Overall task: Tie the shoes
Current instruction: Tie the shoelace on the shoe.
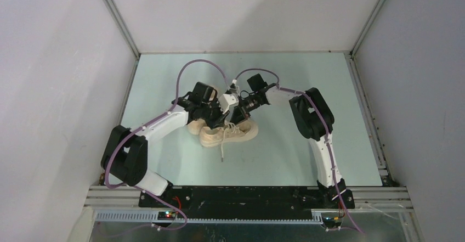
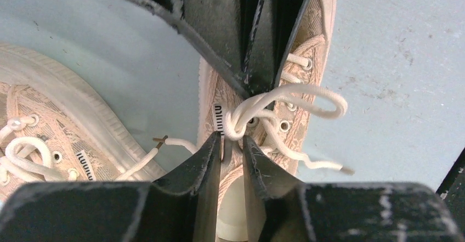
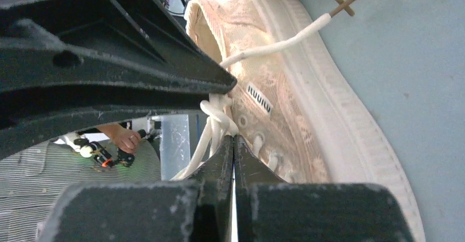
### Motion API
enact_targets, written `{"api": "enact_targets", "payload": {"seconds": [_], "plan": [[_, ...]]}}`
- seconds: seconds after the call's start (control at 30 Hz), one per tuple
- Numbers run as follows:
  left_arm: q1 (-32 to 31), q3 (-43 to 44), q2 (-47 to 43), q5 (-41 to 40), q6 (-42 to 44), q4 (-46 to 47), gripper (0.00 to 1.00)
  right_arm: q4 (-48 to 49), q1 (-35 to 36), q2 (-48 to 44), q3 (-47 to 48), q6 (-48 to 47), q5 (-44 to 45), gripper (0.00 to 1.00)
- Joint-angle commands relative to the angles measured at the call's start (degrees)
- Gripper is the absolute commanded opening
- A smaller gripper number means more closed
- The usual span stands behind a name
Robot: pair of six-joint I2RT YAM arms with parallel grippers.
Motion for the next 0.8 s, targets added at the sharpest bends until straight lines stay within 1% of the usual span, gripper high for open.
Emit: {"api": "enact_targets", "payload": {"seconds": [0.0, 0.27, 0.57, 0.77], "plan": [[0.8, 0.8, -2.7, 3.1, 0.3, 0.2, 0.27, -9.9, -1.1, -6.1, 1.9, -8.6, 4.2, 0.00], [1.5, 1.5, -3.5, 5.3, -1.6, -0.2, 0.28, -14.4, -1.9, -10.2, 2.1, -13.3, 13.8, 0.00], [2.9, 2.5, -5.7, 5.5, -3.7, -1.4, 0.31, -19.4, -1.7, -12.7, 2.0, -19.0, 25.6, 0.00], [5.3, 3.5, -4.1, 4.8, -13.5, 0.6, 0.31, -20.2, -0.9, -14.8, 1.2, -21.1, 32.7, 0.00]]}}
